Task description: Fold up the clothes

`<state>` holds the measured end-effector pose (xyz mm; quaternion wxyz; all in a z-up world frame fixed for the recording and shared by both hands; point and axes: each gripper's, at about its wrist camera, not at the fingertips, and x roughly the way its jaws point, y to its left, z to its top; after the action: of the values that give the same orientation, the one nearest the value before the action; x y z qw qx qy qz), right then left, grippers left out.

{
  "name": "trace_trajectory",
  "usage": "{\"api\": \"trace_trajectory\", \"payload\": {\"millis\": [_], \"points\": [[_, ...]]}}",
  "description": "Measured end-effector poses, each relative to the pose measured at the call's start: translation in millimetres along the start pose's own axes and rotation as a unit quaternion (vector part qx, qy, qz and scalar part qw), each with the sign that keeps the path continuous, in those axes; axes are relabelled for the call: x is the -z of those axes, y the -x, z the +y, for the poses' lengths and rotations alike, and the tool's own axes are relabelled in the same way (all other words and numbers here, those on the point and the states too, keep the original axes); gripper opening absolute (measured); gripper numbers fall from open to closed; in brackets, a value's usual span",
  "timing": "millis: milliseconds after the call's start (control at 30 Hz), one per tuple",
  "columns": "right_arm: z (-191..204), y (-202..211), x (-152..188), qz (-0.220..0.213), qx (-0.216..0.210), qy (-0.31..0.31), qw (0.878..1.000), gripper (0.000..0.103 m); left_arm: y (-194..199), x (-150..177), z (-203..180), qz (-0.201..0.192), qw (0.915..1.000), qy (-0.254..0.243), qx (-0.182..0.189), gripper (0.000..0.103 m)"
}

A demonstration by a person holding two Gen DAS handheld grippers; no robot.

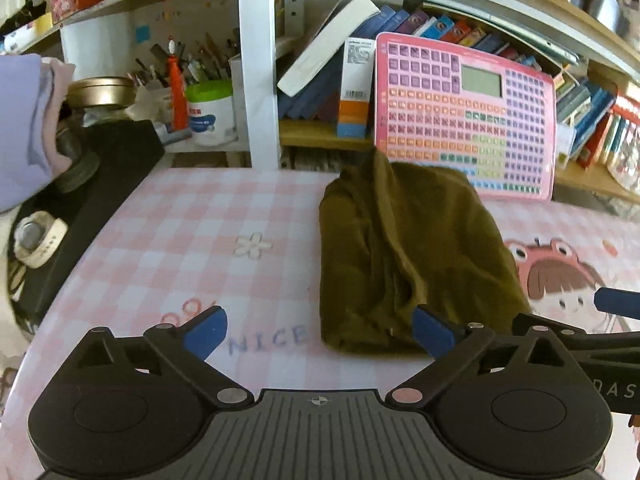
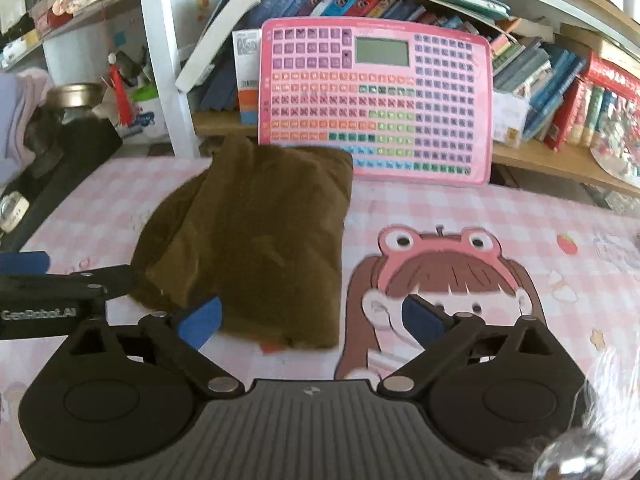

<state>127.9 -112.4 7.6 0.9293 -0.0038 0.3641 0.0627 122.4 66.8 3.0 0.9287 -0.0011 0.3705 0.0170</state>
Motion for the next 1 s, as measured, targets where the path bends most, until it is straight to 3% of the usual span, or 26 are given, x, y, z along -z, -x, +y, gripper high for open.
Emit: {"api": "trace_trajectory", "payload": {"millis": [567, 1000], "points": [[-2.3, 17.1, 19.5, 0.015, -0.002, -0.013, 1.0, 0.099, 18.7, 23.9, -5.3, 0.015, 0.9996, 0.02, -0.013, 0.102], [-1.5, 19.4, 21.4, 0.018, 0.011, -0.008, 1.0, 0.099, 27.1, 27.5, -9.1, 0.017, 0.9997, 0.006, -0.014, 0.102]]}}
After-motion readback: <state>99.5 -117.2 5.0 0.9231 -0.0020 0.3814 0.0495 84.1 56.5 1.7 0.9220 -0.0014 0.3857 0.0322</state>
